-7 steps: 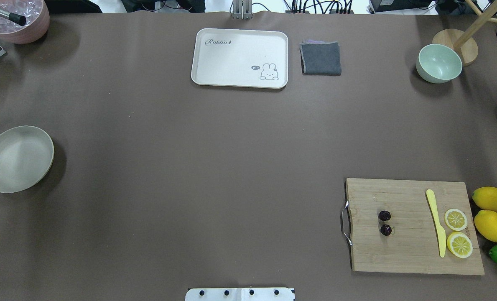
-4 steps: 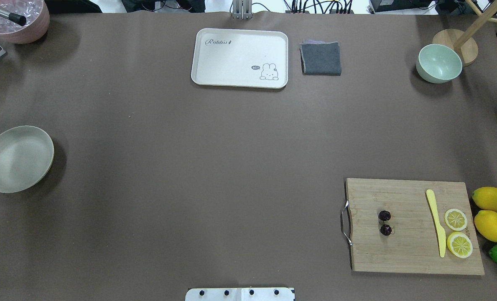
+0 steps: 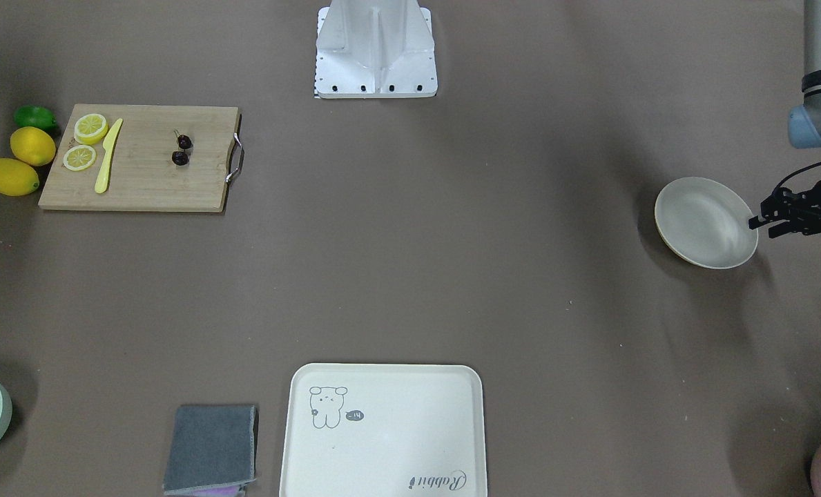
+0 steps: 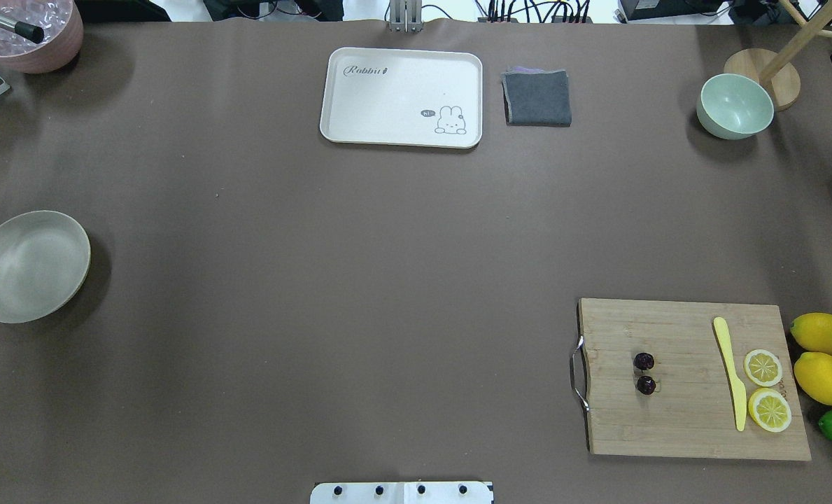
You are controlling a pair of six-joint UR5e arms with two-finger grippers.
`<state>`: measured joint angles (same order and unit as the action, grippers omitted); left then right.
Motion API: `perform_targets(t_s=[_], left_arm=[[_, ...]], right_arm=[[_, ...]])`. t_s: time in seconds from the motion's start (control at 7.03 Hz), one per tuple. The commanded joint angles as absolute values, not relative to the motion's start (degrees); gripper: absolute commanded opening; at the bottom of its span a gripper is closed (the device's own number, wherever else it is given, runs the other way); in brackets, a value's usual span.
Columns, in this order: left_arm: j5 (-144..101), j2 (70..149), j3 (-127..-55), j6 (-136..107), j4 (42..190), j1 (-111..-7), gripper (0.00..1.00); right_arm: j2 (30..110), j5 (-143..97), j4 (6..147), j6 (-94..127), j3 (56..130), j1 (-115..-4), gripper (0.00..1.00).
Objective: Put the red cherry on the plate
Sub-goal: 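Grip the white plate rim with the left gripper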
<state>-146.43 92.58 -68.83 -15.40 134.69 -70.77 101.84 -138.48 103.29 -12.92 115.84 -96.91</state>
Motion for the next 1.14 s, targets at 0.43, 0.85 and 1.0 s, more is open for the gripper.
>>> perform_targets(t_s=[0.43, 0.85, 1.0], left_arm=[[-144.7, 92.3, -68.1, -29.9, 144.1, -65.8, 0.0], [-148.3, 92.8, -69.2, -30.3, 144.0, -65.9, 0.0], [-150.9, 93.0, -69.2, -30.4, 143.9, -66.4, 0.0]], right_arm=[[101.9, -138.4, 103.3, -12.9, 115.8, -96.9, 1.0], [101.9, -138.4, 103.4, -12.8, 116.0, -96.9, 1.0], [101.9, -138.4, 103.4, -12.8, 116.0, -96.9, 1.0]])
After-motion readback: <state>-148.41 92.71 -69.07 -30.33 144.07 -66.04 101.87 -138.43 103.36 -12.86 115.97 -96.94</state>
